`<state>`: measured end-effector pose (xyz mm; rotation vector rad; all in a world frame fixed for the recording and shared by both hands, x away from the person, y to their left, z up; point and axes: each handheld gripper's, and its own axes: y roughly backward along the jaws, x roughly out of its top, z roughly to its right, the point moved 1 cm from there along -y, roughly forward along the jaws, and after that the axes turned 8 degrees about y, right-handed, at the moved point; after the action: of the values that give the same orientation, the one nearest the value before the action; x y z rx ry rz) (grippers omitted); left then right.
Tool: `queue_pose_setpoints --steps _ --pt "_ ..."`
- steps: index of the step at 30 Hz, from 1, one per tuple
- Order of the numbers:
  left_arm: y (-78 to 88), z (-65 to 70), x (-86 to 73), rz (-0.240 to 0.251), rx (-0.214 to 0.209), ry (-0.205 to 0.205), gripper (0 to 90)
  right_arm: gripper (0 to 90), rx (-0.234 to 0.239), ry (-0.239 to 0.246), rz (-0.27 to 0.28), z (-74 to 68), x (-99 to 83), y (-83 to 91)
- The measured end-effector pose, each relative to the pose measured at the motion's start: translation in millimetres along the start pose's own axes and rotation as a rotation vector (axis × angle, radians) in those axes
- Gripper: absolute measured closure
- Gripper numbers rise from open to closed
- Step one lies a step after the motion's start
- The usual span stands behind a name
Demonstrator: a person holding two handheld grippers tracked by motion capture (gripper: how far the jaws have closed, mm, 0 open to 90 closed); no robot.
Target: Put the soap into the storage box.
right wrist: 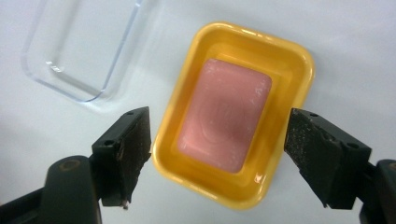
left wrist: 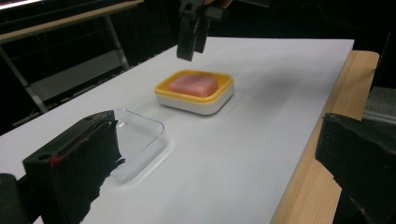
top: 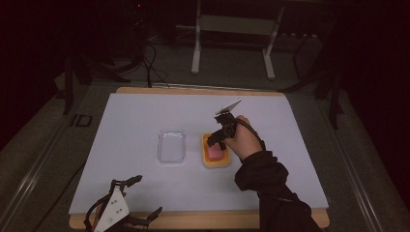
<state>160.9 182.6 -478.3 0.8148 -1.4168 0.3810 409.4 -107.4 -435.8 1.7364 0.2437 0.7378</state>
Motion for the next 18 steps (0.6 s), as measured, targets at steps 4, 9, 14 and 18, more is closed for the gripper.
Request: queue_pose_setpoints --steps 4,9,14,18 --pt "-0.5 -0.3 -0.1 -0.003 0.0 -0.001 0.5 23.2 0.006 0.033 0.052 0.6 -8.7 14.2" --pt "-0.4 -0.2 -0.2 -0.002 0.001 -0.002 0.5 22.1 0.019 0.095 0.093 2.9 -21.4 25.5" --pt "-0.3 -0.1 -0.1 0.0 0.001 0.002 0.5 22.0 0.022 0.133 0.13 5.0 -36.3 30.1" --pt "-0.5 -0.3 -0.3 -0.001 0.002 -0.001 0.5 21.5 0.014 0.154 0.169 7.2 -49.7 34.1"
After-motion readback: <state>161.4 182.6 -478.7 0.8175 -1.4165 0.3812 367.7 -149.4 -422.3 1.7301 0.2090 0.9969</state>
